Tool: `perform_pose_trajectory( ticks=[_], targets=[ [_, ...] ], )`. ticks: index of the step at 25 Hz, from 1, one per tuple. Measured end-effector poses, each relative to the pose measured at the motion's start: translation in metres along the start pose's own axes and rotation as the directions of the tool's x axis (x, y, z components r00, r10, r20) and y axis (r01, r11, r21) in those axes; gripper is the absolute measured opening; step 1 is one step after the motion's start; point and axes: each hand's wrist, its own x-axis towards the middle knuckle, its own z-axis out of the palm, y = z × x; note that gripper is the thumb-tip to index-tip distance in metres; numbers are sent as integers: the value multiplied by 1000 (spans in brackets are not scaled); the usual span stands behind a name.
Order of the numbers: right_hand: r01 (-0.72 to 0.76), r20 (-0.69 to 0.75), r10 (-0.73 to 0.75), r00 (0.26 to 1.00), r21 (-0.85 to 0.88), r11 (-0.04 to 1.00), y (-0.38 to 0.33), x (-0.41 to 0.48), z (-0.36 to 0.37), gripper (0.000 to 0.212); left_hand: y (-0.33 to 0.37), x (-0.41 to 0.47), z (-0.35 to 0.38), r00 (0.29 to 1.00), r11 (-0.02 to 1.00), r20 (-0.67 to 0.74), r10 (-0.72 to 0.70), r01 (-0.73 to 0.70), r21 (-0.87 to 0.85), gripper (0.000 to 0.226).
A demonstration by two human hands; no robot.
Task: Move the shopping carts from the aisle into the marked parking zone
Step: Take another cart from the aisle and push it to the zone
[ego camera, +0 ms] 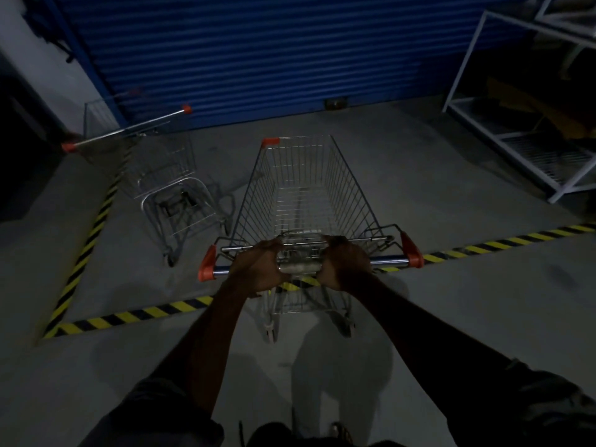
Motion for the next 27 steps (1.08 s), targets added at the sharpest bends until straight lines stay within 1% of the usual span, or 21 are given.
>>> perform_pose_trajectory(
  ticks=[1,5,6,8,9,11,14,16,18,20,23,25,27],
  targets=[
    [-1,4,1,1000,7,1000,2,17,-2,56,-5,14,-1,1000,1000,-7,4,-4,9,75],
    [8,-7,-8,1000,-2,1000,2,83,-11,55,-39,78,-7,995,996,55,-84,83,19,90],
    [15,-16,-15,1000,-1,1000,1,100,-14,55,-47,93,-10,997,997,43,-71,70,32,86],
    [20,-30,-21,999,-5,1000,-4,134,-16,53,-69,123,-12,999,997,-32,10,-7,80,74],
    [13,-33,-13,999,2,1000,-6,151,-16,52,-79,137,-14,998,995,-51,36,-31,98,72],
    [6,-37,-6,999,12,1000,-13,187,-19,54,-102,166,-21,998,993,-45,38,-33,110,76],
    [33,-40,-35,999,-55,998,-24,237,-25,51,-135,208,-36,998,993,-18,68,-66,94,76],
    [10,-28,-11,1000,-55,998,-33,268,-28,50,-152,230,-50,996,989,-46,76,-70,128,78],
    [3,2,-3,1000,-54,999,-42,297,-33,54,-175,253,-55,994,985,-60,89,-79,150,81],
    [13,15,-13,1000,-13,1000,-49,325,-39,54,-196,278,-61,997,993,-29,76,-72,96,88],
    [44,2,-44,999,2,999,-55,364,-43,52,-220,313,-70,1000,997,2,21,-21,79,92],
    [37,-22,-36,999,38,999,-57,393,-47,57,-229,338,-81,1000,997,1,17,-17,76,87],
    [7,-23,-5,1000,90,996,-58,421,-52,68,-237,362,-87,1000,998,-3,0,0,63,80]
  ],
)
